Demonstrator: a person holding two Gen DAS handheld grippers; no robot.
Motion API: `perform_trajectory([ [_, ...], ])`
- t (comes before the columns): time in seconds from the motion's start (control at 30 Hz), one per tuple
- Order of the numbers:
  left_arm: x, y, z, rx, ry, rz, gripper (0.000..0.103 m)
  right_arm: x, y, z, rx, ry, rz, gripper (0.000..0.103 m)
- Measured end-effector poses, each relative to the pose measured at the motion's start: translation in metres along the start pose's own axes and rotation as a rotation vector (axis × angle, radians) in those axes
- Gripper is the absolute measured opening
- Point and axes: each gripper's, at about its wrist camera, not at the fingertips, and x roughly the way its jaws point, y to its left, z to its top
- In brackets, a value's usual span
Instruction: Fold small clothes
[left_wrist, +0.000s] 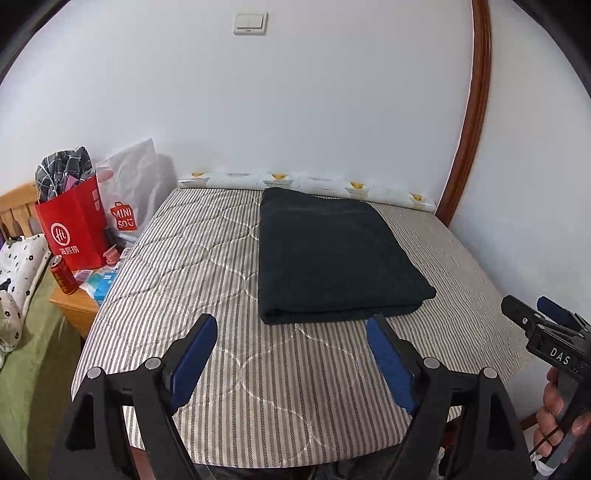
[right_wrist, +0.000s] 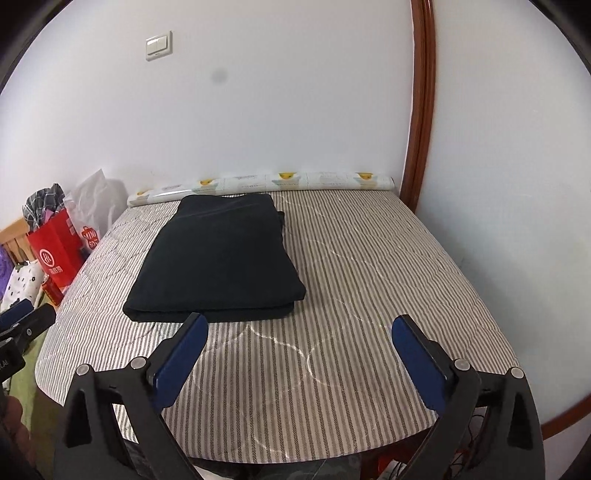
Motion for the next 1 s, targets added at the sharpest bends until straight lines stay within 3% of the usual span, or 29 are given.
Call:
perform_trajectory([
  [1.0,-0.005,-0.001,-0.003,-0.001,-0.003,-0.003,0.082,-0.012,0.004,-0.001,-0.035,-0.023,-0.001,0.099],
])
